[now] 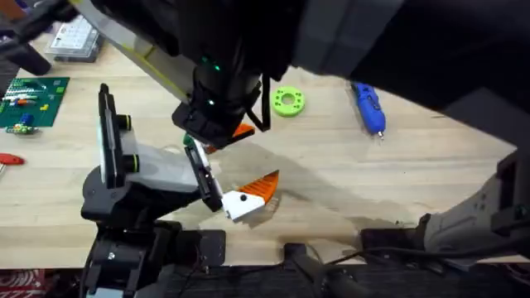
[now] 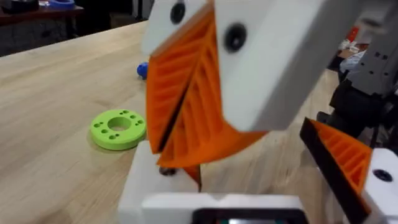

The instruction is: Pick up the gripper from the table and insert it into the empty holder that is missing its gripper. Then pick up a screw, insert it into the mounting hole, and use the screwdriver to tighten it. Finally, clean up the table by picking up the vegetable and placing it into the bucket.

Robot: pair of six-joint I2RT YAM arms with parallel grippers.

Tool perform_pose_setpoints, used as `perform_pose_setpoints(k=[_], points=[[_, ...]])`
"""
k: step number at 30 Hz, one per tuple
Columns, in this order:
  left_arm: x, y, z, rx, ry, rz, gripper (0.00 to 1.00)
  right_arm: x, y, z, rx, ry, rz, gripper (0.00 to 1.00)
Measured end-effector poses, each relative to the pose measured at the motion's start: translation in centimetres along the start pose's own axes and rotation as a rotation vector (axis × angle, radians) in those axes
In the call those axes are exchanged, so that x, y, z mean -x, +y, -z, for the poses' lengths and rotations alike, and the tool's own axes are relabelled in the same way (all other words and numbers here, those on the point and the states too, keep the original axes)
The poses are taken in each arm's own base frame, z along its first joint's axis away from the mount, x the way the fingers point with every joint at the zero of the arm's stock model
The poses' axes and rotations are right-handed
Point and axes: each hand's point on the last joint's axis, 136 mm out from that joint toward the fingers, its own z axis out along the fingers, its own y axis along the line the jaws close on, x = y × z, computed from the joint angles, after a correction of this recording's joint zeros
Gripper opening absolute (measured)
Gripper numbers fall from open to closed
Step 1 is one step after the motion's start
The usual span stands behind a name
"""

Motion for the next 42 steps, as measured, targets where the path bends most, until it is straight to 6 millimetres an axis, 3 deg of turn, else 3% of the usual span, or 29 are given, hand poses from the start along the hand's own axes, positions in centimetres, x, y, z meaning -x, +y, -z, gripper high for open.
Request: perform_pose_setpoints(k=[5,20,22,25,27,30,32,42], points=[[0.0,0.0,0.0,0.0,0.0,0.003,0.986,-0.6,-0.1,-0.9,-0.003,0.022,-0.001,0.01],[0.0,0.0,0.0,0.0,0.0,0.006,0.986,-0.5,-0.1,-0.9,-0.003,0.02,-0.001,0.022],[0.0,0.0,0.0,0.0,0.0,0.006,0.986,-0.5,-0.1,-0.9,-0.003,0.02,-0.006,0.14],[0.0,0.0,0.0,0.002,0.0,0.007,0.986,-0.6,-0.4,-0.9,-0.02,0.022,-0.006,0.558],[0.0,0.1,0.0,0.003,0.0,0.01,0.986,-0.6,-1.2,-0.9,-0.041,0.024,-0.015,0.763],[0.0,0.1,0.0,0.003,0.0,0.017,0.986,-0.6,-1.9,-0.9,-0.06,0.024,-0.028,0.94],[0.0,0.1,0.0,0.004,0.0,0.019,0.986,-0.6,-2.2,-0.9,-0.068,0.023,-0.029,0.989],[0.0,0.1,0.0,0.004,0.0,0.022,0.986,-0.6,-2.2,-0.9,-0.069,0.023,-0.029,0.996]])
